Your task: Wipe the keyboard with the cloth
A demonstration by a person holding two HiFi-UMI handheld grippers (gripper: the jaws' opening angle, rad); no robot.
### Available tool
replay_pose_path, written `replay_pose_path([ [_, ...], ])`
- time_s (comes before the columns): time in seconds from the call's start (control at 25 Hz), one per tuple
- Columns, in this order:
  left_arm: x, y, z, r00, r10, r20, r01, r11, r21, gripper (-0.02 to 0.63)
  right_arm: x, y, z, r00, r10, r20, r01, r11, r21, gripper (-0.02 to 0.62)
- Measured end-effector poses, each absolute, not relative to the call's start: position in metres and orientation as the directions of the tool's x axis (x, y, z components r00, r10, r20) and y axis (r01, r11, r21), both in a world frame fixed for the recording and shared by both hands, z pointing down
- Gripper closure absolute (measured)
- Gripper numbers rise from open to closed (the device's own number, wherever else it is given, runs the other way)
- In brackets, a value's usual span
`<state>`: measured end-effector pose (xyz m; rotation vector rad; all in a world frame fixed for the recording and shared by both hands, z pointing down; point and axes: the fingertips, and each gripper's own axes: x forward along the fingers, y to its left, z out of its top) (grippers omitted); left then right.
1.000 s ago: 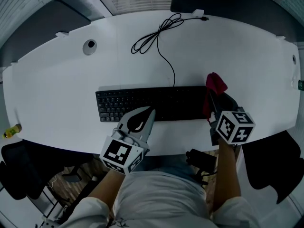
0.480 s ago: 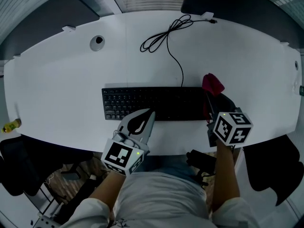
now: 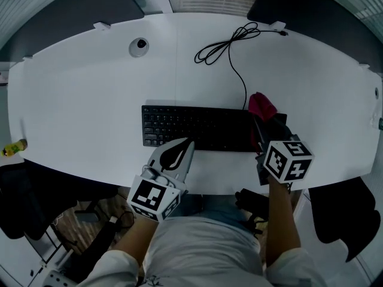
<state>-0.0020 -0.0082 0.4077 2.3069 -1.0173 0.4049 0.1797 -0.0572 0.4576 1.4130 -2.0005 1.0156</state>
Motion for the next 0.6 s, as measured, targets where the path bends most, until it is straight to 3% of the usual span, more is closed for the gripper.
replay_pose_path([
  [0.6, -0.062, -0.002, 0.410, 0.613, -0.620, 0.489, -0.790, -0.477, 0.386, 0.595, 0.099, -0.065, 0.458, -0.424, -0.537, 0.729, -0.905, 0.269, -0.329, 0.525],
])
